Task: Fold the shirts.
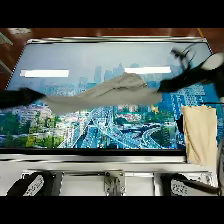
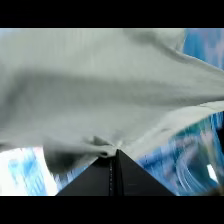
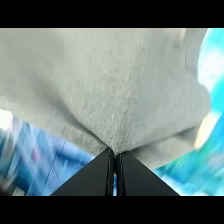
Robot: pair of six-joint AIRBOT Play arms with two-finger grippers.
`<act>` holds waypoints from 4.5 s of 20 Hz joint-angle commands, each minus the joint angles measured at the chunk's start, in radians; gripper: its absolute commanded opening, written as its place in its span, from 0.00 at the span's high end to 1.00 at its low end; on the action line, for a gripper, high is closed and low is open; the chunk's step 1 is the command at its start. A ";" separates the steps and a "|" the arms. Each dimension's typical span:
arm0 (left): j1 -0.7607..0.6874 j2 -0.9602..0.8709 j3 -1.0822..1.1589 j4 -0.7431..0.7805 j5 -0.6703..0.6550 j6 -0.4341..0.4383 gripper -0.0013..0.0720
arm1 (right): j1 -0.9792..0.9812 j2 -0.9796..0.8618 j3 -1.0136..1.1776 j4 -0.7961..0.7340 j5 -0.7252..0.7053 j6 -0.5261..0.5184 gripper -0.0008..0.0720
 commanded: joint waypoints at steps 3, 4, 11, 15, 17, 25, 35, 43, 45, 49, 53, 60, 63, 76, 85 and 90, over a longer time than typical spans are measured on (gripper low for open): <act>0.064 0.138 0.756 0.237 0.101 -0.137 0.94 | 0.002 0.425 0.349 -0.112 -0.360 -0.077 0.91; 0.072 0.142 0.841 0.260 0.098 -0.162 0.94 | 0.002 0.477 0.381 -0.119 -0.385 -0.056 0.91; 0.071 0.174 0.874 0.296 -0.083 -0.201 0.93 | 0.002 0.589 0.398 -0.130 -0.259 0.032 0.91; 0.071 0.171 0.723 0.359 -0.137 -0.200 0.93 | 0.002 0.472 0.398 -0.164 -0.017 0.032 0.91; 0.071 0.169 0.610 0.381 -0.136 -0.197 0.93 | 0.002 0.370 0.397 -0.161 0.080 0.036 0.91; 0.071 -0.039 0.081 0.402 0.029 -0.126 0.93 | 0.002 -0.214 0.334 -0.033 -0.002 0.108 0.91; 0.068 -0.454 0.042 0.131 0.352 -0.148 0.93 | 0.011 -0.614 0.334 0.412 -0.547 0.138 0.91; -0.050 -0.619 0.042 0.105 0.382 -0.149 0.79 | 0.091 -0.673 0.334 0.374 -0.513 0.153 0.82; -0.033 -0.618 0.056 0.114 0.290 -0.149 0.16 | 0.072 -0.652 0.335 0.388 -0.444 0.170 0.04; 0.137 -0.615 0.195 0.345 -0.219 -0.190 0.19 | -0.072 -0.540 0.364 0.263 -0.089 0.174 0.03; 0.260 -0.522 0.053 0.602 -0.464 -0.190 0.18 | -0.231 -0.467 0.332 0.001 0.438 0.270 0.04; 0.338 -0.390 -0.550 0.371 -0.164 -0.025 0.16 | -0.364 -0.288 -0.144 0.145 0.313 0.233 0.04; 0.338 -0.390 -0.590 0.229 -0.071 0.016 0.16 | -0.357 -0.288 -0.192 0.145 0.320 0.210 0.04; 0.244 -0.447 -0.621 0.161 0.046 0.013 0.16 | -0.348 -0.288 -0.196 0.146 0.303 0.198 0.04; 0.182 -0.474 -0.621 0.046 0.132 0.003 0.93 | -0.348 -0.289 -0.196 0.031 0.301 0.214 0.04; 0.182 -0.471 -0.620 0.046 0.078 0.048 0.93 | -0.356 -0.290 -0.251 -0.034 0.220 0.251 0.04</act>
